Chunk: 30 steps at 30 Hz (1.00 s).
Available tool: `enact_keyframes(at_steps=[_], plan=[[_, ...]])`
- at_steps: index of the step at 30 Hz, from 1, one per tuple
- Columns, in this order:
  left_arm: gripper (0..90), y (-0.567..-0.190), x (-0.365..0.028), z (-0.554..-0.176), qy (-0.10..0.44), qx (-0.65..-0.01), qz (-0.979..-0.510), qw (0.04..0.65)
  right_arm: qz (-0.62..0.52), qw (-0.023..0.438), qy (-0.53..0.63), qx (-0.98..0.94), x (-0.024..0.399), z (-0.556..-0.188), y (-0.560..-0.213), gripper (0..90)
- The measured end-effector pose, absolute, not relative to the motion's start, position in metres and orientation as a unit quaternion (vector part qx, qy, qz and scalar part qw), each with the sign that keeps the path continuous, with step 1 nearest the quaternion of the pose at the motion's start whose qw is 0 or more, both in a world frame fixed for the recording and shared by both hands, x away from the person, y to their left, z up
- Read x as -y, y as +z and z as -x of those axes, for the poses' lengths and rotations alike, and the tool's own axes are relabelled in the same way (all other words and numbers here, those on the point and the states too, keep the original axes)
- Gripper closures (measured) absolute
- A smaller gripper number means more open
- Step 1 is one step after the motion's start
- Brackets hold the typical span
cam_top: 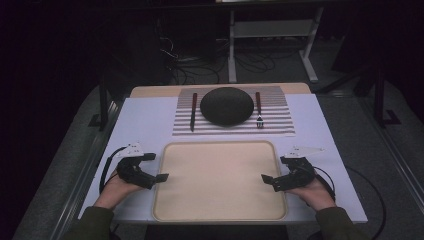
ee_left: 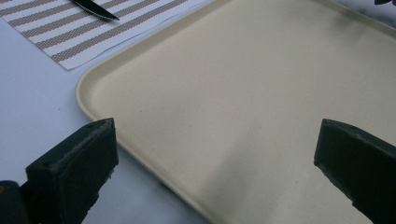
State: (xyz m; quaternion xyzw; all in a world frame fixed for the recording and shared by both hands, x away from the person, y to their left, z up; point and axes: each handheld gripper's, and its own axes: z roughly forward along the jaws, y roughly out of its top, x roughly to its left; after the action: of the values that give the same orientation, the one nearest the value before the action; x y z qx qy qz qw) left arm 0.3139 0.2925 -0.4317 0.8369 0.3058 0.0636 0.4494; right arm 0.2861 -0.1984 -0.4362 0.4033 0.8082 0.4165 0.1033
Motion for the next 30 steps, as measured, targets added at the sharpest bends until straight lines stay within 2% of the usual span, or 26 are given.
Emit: enact_keyframes(at_steps=[23, 30], plan=[[0.7, -0.429, -0.283, -0.329, 0.061, -0.31, -0.834, 0.452, -0.405, 0.101, 0.423, -0.805, 0.198, -0.283, -0.434, 0.0], [8.1, -0.427, -0.278, -0.337, 0.061, -0.313, -0.833, 0.452, -0.406, 0.099, 0.424, -0.804, 0.198, -0.284, -0.434, 0.0]])
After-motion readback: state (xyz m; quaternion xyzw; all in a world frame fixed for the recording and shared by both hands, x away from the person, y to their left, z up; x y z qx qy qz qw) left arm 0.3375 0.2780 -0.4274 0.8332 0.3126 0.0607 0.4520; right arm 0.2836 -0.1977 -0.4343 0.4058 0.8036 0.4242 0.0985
